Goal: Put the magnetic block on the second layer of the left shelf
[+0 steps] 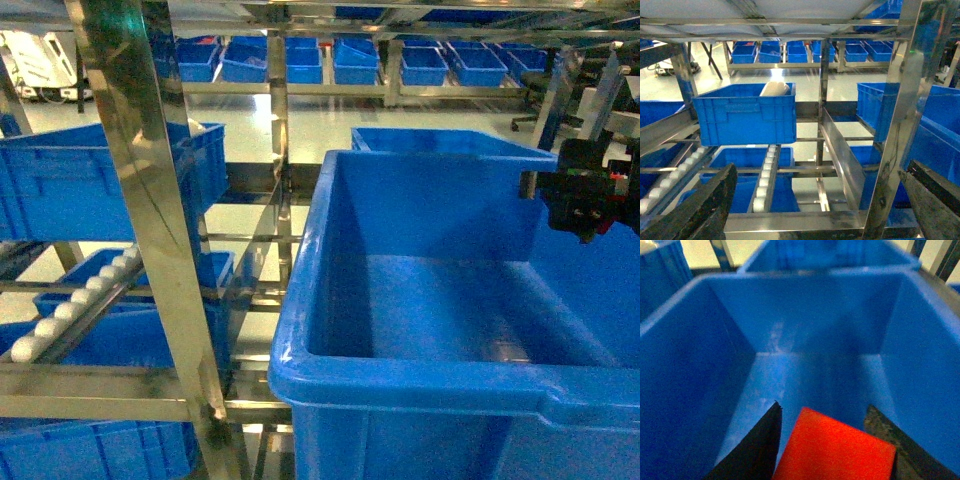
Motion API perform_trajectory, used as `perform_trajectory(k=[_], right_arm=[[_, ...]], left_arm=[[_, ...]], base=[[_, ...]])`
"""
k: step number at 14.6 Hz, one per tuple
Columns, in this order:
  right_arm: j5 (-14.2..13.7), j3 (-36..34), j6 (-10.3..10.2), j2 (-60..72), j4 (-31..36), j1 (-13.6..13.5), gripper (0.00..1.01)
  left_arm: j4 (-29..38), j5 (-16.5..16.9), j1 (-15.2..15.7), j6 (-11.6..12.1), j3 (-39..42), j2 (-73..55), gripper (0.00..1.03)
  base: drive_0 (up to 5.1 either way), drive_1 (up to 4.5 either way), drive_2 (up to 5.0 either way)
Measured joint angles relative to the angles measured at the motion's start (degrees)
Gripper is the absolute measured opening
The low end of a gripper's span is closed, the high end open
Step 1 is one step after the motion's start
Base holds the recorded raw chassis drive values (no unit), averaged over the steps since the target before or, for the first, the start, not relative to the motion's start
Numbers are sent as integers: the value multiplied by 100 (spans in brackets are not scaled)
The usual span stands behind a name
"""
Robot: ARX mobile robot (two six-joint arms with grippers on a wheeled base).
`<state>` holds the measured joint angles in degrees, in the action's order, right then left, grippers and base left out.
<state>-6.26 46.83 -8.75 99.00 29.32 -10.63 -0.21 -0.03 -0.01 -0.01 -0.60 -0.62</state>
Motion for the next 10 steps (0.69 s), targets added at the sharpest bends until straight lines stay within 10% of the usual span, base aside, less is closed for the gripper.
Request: perform_trajectory(k=[4, 6, 10], right_arm=[[-1351, -1797, 1482, -1939, 1438, -726, 100], [-1766, -2739, 2103, -2929, 1381, -1036, 98], [-2210, -3495, 2356, -5521, 210, -678, 98]], left_arm=[[0, 0, 0, 0, 0, 0, 98], [0, 0, 0, 0, 0, 0, 98], [0, 0, 0, 0, 0, 0, 98]], base=[[0, 0, 0], [0, 0, 0], [0, 0, 0]])
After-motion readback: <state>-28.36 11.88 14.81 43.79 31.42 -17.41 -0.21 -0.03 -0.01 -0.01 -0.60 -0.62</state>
